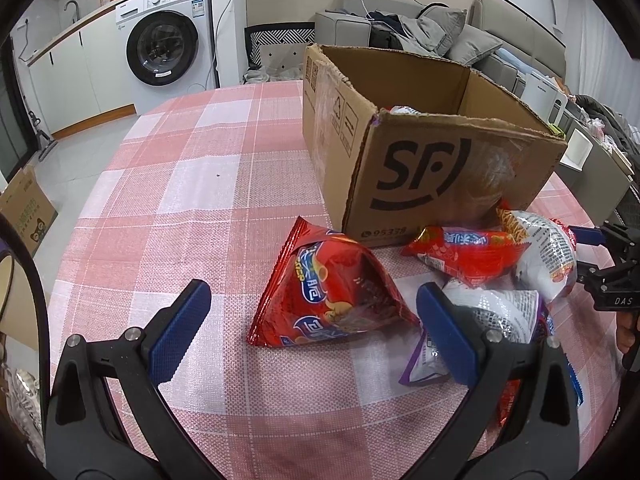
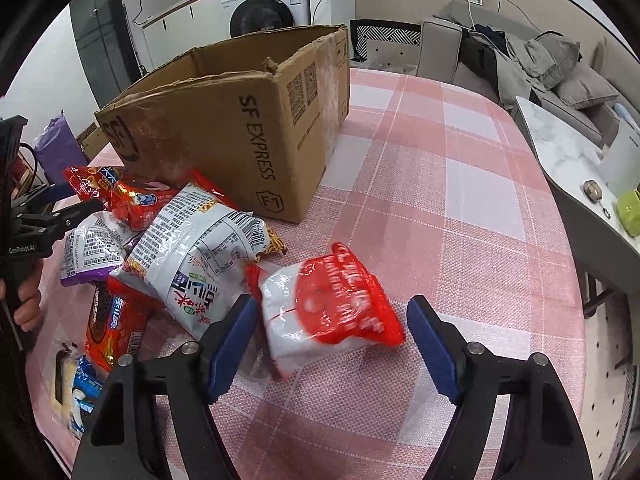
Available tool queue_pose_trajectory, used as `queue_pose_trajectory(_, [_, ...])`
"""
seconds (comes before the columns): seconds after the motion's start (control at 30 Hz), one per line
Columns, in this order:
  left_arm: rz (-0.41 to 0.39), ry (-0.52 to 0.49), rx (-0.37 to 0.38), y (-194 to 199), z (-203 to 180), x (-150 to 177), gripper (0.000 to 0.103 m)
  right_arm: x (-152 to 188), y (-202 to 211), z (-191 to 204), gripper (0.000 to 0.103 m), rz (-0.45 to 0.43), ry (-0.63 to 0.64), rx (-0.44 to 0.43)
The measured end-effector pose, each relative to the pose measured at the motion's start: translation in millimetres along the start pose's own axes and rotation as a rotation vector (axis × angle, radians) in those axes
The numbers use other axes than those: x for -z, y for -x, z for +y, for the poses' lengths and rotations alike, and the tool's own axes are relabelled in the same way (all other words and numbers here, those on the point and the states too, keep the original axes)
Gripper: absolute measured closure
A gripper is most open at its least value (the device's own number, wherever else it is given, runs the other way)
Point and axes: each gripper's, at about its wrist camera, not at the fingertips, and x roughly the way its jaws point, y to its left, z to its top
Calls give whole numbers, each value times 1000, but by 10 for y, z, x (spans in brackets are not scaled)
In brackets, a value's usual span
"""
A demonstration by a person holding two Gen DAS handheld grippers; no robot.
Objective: Organize snacks
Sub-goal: 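Close the left tool on the red chip bag while the right tool grasps the white-red balloon glue pack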
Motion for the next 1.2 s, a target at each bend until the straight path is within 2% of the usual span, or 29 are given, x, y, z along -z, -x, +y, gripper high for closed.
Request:
queue_pose_trajectory(0.03, [0, 0, 0, -1, 0, 1, 1, 3, -11, -3, 23, 3, -2, -4])
queue_pose_trajectory(0.23, [-1, -3, 4, -16, -13, 9, 1, 16, -8, -16, 46, -5, -1, -30])
queue_pose_trajectory(0.37, [-6, -7, 17, -22, -17, 13, 2, 20, 13, -52, 54, -21, -7, -43])
queue_pose_trajectory(0.5, [-5, -11, 30, -21, -24, 23, 11, 12, 51, -66, 55, -40, -7, -47])
queue_pose_trajectory(0.57, [5, -5, 49, -46, -16, 24, 23, 10, 70, -71, 55, -47, -9, -49])
queue_pose_trajectory(0.6, [11, 0, 62, -58, -7, 28, 24, 7, 78, -72, 55, -50, -11, -49])
queue_pose_trajectory(0.67, [22, 13, 93, -79, 4, 40, 36, 5, 105, -89, 55, -60, -20, -52])
queue_pose_trajectory(0.87, [2, 8, 105, -47, 10, 45, 55, -7, 206, -151, 55, -98, -46, -55])
queue_pose_trajectory(1.2, [-41, 6, 113, 57, 37, 14, 60, -34, 349, -168, 55, -157, -53, -68])
